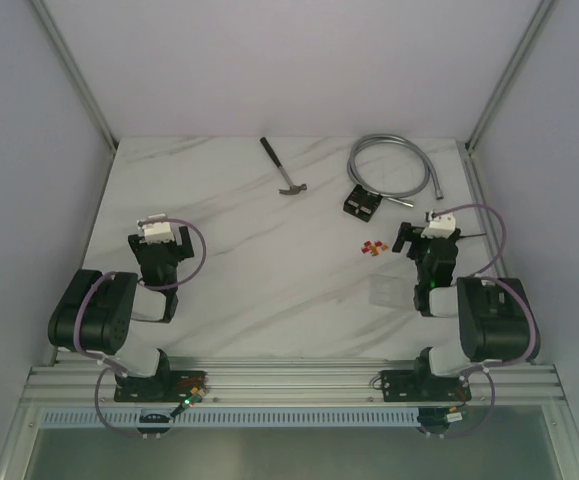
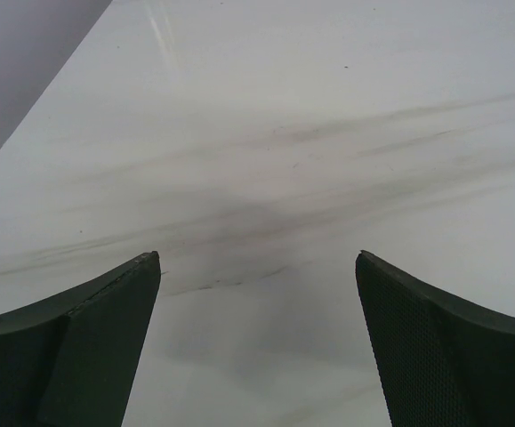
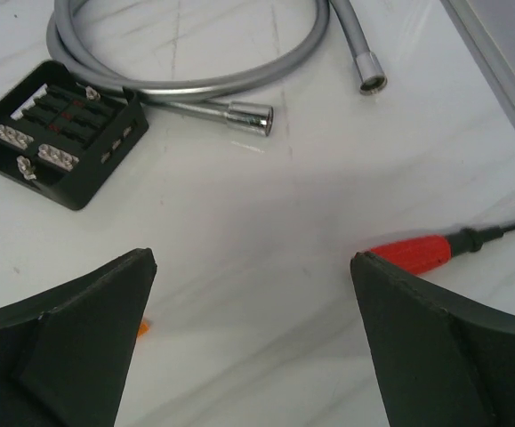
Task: Snap on the fuse box
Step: Move the fuse box base at the center of the board.
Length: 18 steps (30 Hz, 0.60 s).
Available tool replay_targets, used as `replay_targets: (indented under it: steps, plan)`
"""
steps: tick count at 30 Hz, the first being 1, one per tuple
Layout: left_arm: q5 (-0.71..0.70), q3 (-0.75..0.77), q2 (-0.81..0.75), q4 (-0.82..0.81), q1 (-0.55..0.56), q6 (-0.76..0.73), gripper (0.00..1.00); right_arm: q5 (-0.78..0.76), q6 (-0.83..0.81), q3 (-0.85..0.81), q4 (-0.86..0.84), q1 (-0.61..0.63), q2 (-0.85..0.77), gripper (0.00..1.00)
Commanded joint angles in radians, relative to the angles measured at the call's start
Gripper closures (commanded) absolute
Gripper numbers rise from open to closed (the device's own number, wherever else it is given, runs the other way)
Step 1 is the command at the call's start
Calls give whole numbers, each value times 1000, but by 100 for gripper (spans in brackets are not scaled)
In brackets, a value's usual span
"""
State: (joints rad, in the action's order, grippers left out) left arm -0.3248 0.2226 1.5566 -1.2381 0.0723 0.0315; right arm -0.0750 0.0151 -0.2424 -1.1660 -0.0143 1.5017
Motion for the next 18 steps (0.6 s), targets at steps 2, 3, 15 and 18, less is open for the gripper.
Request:
replay_targets:
  steps: [2, 3, 15, 18]
  plan:
    - [1, 86, -90, 164, 1, 2, 0, -1, -13, -154, 285, 14, -83, 0]
    - [-10, 112, -113, 226, 2, 10, 0, 4, -2, -188, 353, 16, -92, 0]
    - [161, 351, -280, 785, 1, 318, 0, 30, 345, -612, 866, 71, 94, 17]
    - [252, 367, -280, 832, 9, 388, 0, 17, 403, -690, 894, 87, 180, 24]
